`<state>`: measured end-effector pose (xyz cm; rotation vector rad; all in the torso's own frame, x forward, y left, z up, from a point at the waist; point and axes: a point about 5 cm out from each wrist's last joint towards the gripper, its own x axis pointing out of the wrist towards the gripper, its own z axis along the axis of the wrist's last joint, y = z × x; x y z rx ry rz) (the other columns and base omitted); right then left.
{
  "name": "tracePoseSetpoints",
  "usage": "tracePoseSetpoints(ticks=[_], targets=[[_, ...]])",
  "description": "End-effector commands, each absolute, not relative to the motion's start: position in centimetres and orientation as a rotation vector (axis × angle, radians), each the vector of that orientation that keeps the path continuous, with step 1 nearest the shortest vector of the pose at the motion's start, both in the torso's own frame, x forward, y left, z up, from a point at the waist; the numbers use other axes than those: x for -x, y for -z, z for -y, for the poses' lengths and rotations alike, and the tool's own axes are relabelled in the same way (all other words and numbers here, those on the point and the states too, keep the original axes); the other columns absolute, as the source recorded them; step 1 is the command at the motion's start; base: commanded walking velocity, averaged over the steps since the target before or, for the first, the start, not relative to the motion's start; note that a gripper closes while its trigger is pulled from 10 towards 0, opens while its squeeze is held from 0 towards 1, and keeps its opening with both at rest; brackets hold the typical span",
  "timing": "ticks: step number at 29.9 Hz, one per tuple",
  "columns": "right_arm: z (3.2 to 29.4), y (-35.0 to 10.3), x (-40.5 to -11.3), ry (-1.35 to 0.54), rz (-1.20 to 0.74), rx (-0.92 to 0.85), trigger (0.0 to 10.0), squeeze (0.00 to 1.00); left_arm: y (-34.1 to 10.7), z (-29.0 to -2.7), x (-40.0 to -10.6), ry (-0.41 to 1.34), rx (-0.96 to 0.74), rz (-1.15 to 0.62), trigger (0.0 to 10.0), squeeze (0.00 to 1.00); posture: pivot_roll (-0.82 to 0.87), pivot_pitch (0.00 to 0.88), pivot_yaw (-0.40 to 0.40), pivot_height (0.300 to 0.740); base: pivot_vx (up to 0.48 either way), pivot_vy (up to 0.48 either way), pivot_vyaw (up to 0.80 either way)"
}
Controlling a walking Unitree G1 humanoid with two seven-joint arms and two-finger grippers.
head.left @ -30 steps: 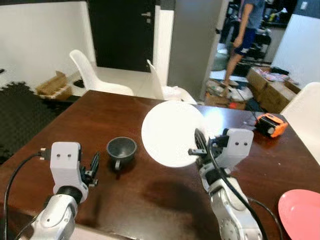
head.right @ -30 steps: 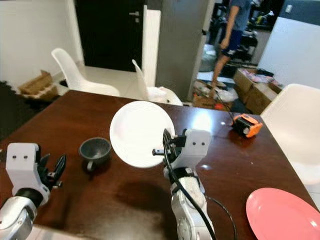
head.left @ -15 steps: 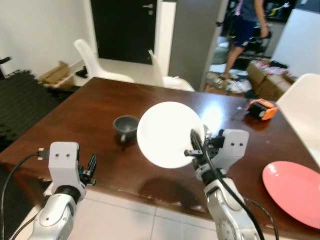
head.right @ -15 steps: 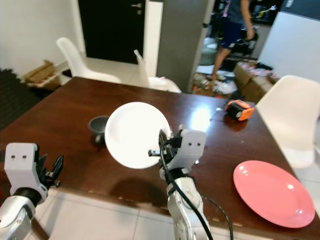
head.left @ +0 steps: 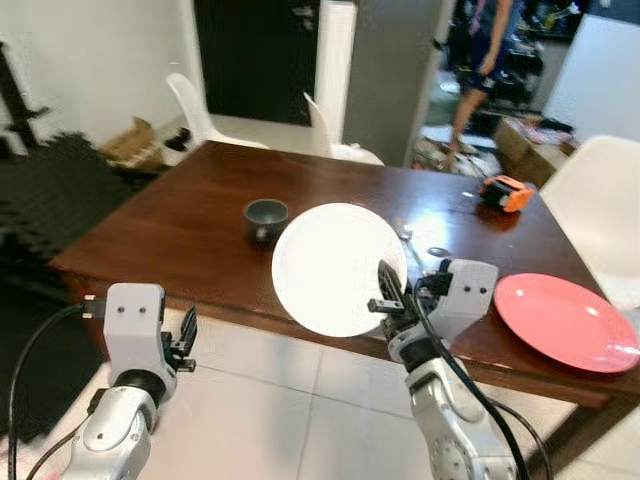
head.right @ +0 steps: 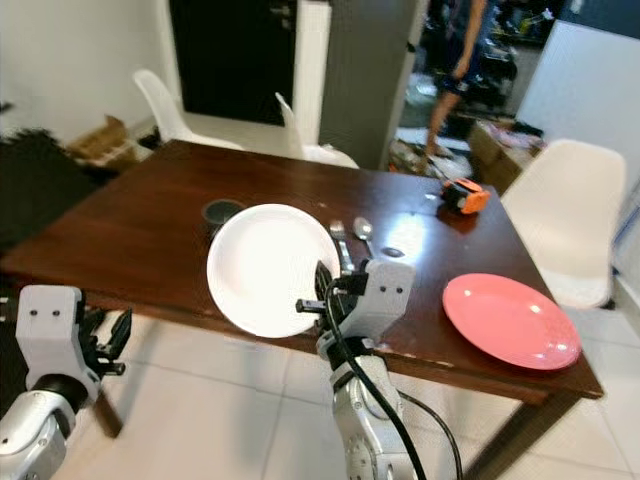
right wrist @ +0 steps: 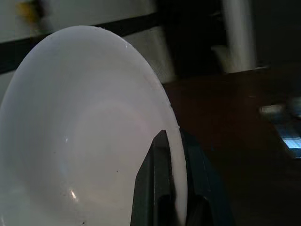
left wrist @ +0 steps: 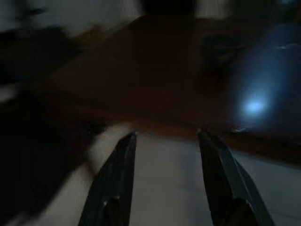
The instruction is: Setting the table
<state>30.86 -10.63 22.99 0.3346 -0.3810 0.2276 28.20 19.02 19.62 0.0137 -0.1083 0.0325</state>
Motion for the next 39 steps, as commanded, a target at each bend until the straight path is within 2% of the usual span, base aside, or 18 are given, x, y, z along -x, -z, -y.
tracePoseSetpoints(ticks=[1, 39], targets=[[10.84, -22.72, -30.83, -0.218, 0.367, -0.356, 10.0, 0.0, -19.13, -19.17, -28.11, -0.044, -0.022, 0.085, 10.0, 0.0, 0.09, 0.106, 0.037, 0.74, 0.0, 0.0, 0.8], [10.59, -22.16, -30.94, -0.24, 0.332, -0.32, 10.0, 0.0, -18.47, -18.48, -28.14, -0.027, -0.031, 0.052, 10.0, 0.0, 0.09, 0.103, 0.03, 0.74, 0.0, 0.0, 0.79]])
